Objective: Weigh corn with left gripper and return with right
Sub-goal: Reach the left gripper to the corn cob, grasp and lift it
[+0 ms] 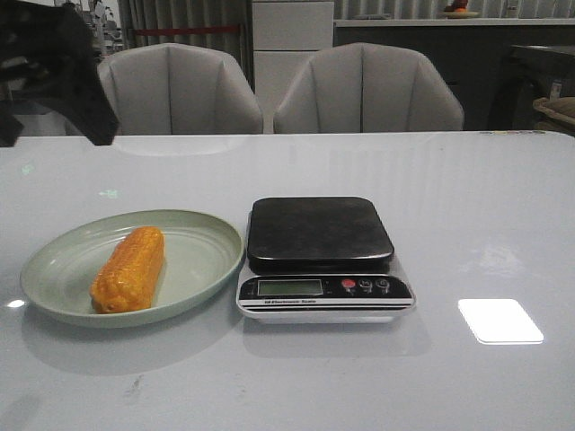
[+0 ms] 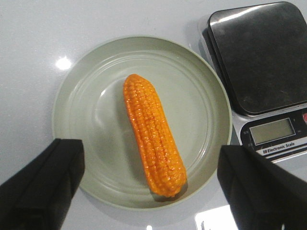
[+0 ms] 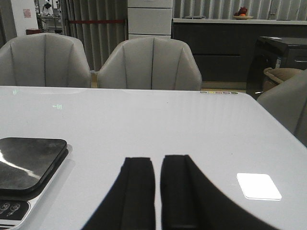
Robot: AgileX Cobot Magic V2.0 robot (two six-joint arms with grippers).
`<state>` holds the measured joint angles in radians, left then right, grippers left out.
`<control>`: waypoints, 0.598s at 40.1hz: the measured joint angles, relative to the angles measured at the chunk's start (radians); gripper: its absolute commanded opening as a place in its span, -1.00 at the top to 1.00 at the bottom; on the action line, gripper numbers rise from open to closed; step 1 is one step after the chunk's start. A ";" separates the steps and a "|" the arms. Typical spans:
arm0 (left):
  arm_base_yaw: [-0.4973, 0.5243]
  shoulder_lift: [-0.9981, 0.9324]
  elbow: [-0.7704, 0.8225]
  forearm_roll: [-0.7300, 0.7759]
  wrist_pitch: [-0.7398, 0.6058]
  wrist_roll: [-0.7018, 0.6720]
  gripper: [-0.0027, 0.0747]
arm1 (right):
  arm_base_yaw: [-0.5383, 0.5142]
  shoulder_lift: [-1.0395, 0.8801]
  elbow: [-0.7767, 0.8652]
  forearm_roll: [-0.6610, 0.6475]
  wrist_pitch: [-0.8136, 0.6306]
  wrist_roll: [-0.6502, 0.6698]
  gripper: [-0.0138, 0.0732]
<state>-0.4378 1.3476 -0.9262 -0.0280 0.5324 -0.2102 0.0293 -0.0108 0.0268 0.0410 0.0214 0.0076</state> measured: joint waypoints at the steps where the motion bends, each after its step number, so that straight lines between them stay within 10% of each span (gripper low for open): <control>1: -0.002 0.024 -0.012 -0.002 0.000 0.000 -0.67 | 0.000 0.000 0.000 0.000 0.000 0.000 0.20; 24: -0.014 0.390 -0.165 -0.042 0.043 -0.075 -0.67 | 0.000 0.000 0.000 0.000 0.000 0.000 0.20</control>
<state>-0.4513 1.7378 -1.0909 -0.0695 0.5759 -0.2856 0.0293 -0.0108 0.0268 0.0410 0.0214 0.0076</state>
